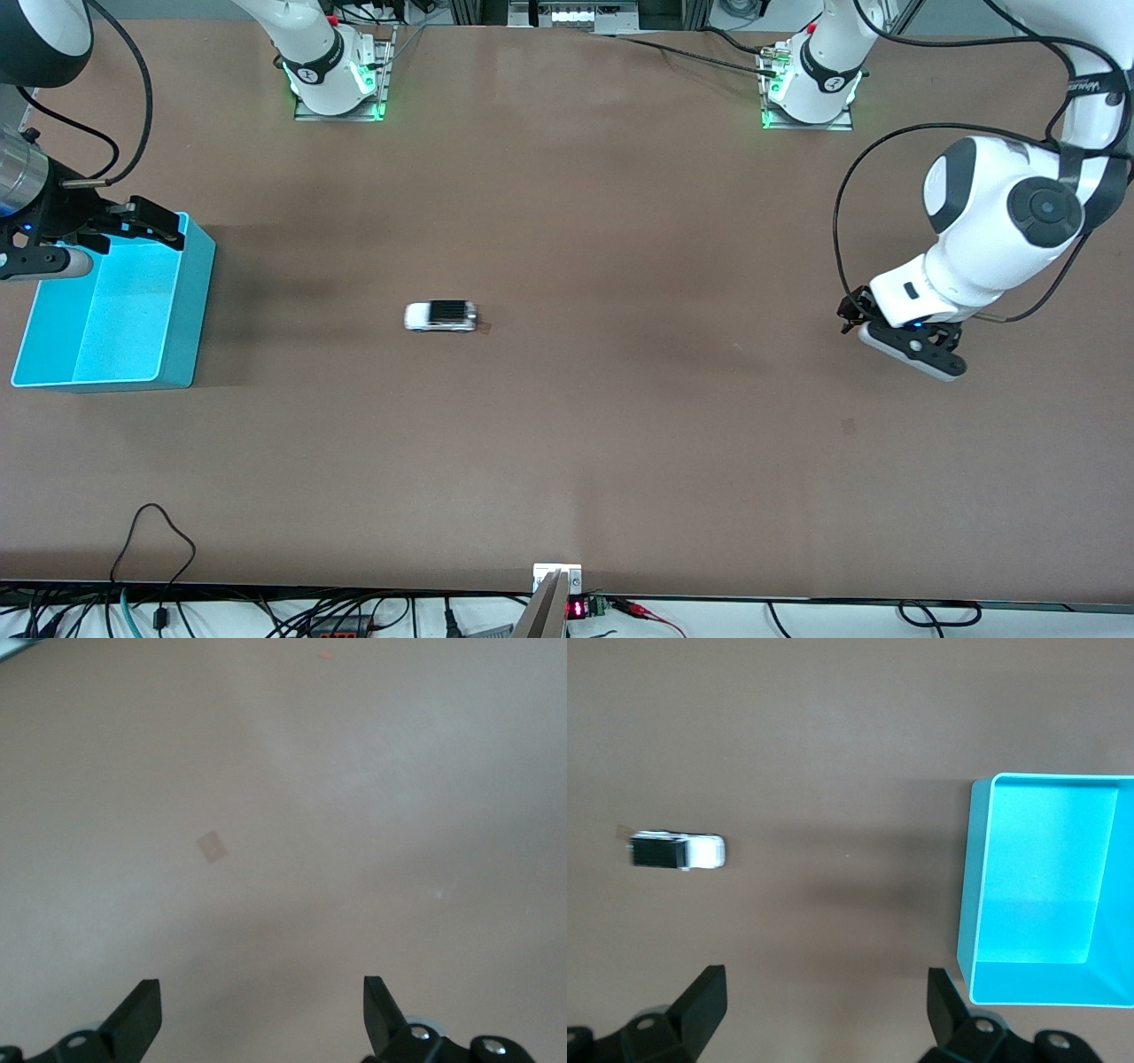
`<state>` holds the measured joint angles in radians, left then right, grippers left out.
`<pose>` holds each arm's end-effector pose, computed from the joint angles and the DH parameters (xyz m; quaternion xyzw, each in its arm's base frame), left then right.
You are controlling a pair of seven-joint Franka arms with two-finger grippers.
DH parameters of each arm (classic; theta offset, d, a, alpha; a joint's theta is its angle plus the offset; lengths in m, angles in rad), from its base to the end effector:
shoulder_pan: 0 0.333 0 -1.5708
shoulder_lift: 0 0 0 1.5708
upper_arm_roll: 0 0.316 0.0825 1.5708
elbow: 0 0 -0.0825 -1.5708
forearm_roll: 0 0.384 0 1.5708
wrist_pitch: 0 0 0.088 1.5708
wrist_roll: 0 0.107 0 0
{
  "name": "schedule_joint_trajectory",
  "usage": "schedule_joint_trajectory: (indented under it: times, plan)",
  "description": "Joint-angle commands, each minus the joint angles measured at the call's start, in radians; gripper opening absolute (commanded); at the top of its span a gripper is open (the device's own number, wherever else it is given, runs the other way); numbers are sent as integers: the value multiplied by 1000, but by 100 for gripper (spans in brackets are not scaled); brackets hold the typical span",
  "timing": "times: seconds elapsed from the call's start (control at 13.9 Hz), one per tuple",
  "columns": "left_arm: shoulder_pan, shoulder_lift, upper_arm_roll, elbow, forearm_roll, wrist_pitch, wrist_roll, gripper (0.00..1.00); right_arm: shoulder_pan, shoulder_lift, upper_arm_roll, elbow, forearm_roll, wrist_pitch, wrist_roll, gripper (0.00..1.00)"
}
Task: Wind and store white jeep toy
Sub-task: 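Open the left gripper, releasing the jeep to roll toward the bin, then reach the right gripper down over the rolled jeep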
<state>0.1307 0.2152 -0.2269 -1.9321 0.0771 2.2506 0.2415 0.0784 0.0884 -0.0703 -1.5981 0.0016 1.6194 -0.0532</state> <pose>0.6112 -0.0510 0.3898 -0.9810 0.1862 -0.0541 0.0114 0.5816 0.0065 0.5656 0.9990 0.0306 -0.0335 0.0015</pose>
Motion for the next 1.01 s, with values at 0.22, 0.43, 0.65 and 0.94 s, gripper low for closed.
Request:
schedule_joint_trajectory:
  times: [0.22, 0.43, 0.65, 0.94]
  plan:
    - [-16, -46, 89, 119, -13, -126, -126, 100, -2, 13, 1, 3, 17, -7, -8, 100]
    - [-69, -46, 182, 206, -75, -230, -156, 100, -8, 13, 0, 9, 38, -10, -14, 100]
    - [-111, -54, 250, 255, -123, -302, -192, 100, -5, 5, -2, 13, 37, -48, -22, 100]
    - [-114, -109, 288, 274, -120, -377, -192, 100, 3, 2, -6, 3, 26, -151, -167, 100]
